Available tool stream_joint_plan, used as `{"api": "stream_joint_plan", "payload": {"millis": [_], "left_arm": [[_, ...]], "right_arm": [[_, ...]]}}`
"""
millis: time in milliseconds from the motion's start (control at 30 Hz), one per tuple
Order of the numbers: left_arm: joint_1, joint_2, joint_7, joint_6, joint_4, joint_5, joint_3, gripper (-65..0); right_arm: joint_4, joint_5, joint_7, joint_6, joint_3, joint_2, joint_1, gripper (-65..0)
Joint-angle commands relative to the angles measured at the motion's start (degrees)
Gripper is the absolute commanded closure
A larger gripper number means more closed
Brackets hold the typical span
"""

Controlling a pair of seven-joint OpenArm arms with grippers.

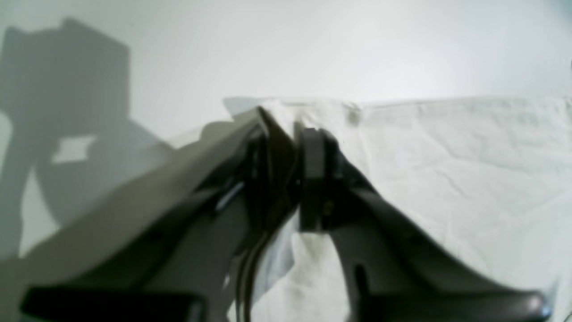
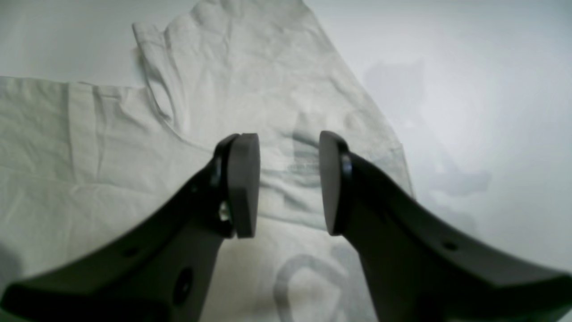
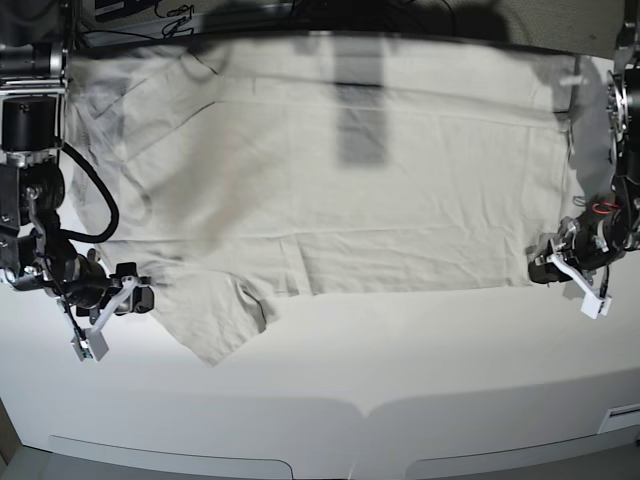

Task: Fold the T-shirt properly
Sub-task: 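Grasp the hem corners with both grippers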

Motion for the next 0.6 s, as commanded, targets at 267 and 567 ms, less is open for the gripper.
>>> {"api": "stream_joint_plan", "payload": {"millis": [267,567], "left_arm": [[0.6,-0.7,0.4,1.9,-0.7,4.5,0.5,0.0],[1.6,0.5,-4.3,1.9,-0.7,4.5,0.5,0.0]], "right_arm": [[0.9,-0.8,5.1,0.2,0.5,0.9,1.6,-22.7],[-0.7,-11.4,12.3,-0.3,-6.1,0.0,7.1,-22.8]]}}
